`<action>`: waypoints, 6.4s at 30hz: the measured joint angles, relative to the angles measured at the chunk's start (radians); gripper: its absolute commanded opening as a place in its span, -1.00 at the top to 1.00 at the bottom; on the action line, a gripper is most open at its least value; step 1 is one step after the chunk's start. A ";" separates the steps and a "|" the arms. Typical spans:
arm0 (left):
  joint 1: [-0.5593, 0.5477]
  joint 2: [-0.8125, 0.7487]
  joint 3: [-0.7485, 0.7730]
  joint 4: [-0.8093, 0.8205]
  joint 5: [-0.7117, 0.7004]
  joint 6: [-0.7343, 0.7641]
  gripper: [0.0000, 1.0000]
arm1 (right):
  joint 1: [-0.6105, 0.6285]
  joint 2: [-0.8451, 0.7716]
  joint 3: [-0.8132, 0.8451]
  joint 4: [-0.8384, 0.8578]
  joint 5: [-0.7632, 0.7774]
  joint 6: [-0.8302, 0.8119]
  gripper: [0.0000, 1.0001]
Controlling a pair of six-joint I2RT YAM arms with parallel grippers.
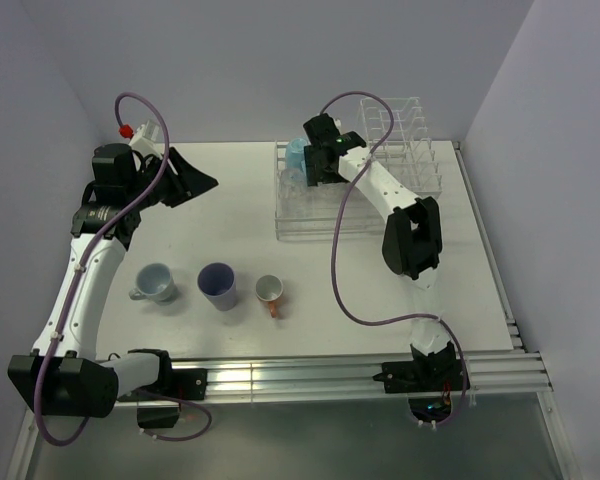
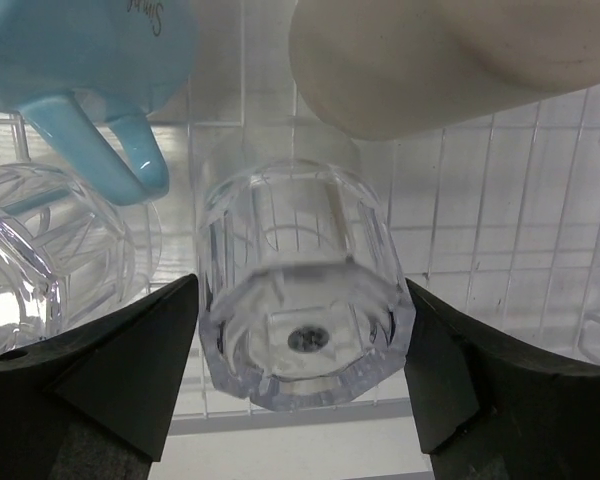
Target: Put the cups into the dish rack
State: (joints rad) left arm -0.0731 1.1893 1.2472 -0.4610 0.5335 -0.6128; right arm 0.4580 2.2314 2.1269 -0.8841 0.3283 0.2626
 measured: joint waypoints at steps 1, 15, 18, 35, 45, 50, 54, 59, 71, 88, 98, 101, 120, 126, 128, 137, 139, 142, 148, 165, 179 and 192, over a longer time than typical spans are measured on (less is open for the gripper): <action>0.000 0.000 0.000 0.000 0.000 0.000 0.03 | 0.000 0.000 0.001 0.000 0.001 0.000 -0.80; 0.000 0.006 -0.006 0.000 -0.002 0.000 0.04 | 0.000 0.000 0.034 0.001 0.005 -0.003 -0.88; -0.002 0.006 -0.020 -0.008 -0.036 0.003 0.07 | 0.001 -0.010 0.031 0.000 0.009 -0.003 -0.88; -0.060 -0.200 -0.215 -0.278 -0.519 -0.011 0.15 | 0.167 -0.512 -0.126 0.042 0.064 0.005 -0.88; -0.121 -0.252 -0.284 -0.391 -0.558 -0.009 0.18 | 0.190 -0.614 -0.260 0.063 0.072 0.013 -0.88; -0.180 -0.252 -0.328 -0.401 -0.571 -0.031 0.18 | 0.201 -0.663 -0.317 0.068 0.073 0.014 -0.89; -0.233 -0.248 -0.345 -0.406 -0.593 -0.055 0.17 | 0.201 -0.707 -0.341 0.076 0.074 0.017 -0.89; -0.276 -0.243 -0.347 -0.418 -0.620 -0.080 0.17 | 0.201 -0.729 -0.359 0.088 0.075 0.021 -0.89; -0.333 -0.191 -0.352 -0.458 -0.664 -0.117 0.21 | 0.203 -0.733 -0.411 0.113 0.075 0.021 -0.89; -0.337 -0.090 -0.363 -0.456 -0.652 -0.111 1.00 | 0.203 -0.773 -0.476 0.138 0.074 0.020 -0.90; -0.336 -0.041 -0.075 -0.523 -0.613 -0.081 1.00 | 0.203 -0.799 -0.480 0.138 0.071 0.020 -0.90; -0.334 0.021 0.230 -0.497 -0.566 -0.073 1.00 | 0.203 -0.829 -0.480 0.141 0.051 0.020 -0.90; -0.291 0.066 -0.051 0.457 0.294 -0.405 1.00 | -0.007 -1.286 -0.900 0.640 -0.579 0.212 -0.97; -0.281 0.077 -0.085 0.745 0.384 -0.523 0.99 | -0.094 -1.292 -1.001 0.827 -0.795 0.335 -1.00; -0.282 0.096 -0.105 0.837 0.414 -0.578 1.00 | -0.113 -1.296 -1.024 0.894 -0.854 0.373 -1.00; -0.284 0.157 -0.131 1.099 0.473 -0.729 1.00 | -0.138 -1.243 -1.119 1.199 -1.087 0.589 -1.00; -0.284 0.162 -0.131 1.120 0.475 -0.742 1.00 | -0.138 -1.242 -1.129 1.225 -1.108 0.613 -1.00; -0.285 0.167 -0.131 1.154 0.475 -0.764 1.00 | -0.138 -1.242 -1.133 1.246 -1.132 0.637 -1.00; -0.293 0.173 -0.131 1.187 0.474 -0.777 1.00 | -0.138 -1.240 -1.133 1.266 -1.149 0.661 -1.00; -0.317 0.212 -0.133 1.197 0.463 -0.776 1.00 | -0.091 -1.220 -1.115 1.219 -1.134 0.634 -0.18; -0.319 0.214 -0.140 1.116 0.438 -0.706 0.08 | -0.075 -1.215 -1.070 1.106 -1.083 0.590 1.00; -0.158 0.146 -0.149 1.017 0.397 -0.670 -0.03 | -0.074 -1.226 -0.995 0.896 -0.984 0.471 1.00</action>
State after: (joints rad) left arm -0.2314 1.3357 1.0985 0.5556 0.9302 -1.2831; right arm 0.3836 1.0054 1.1320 0.0116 -0.6559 0.7334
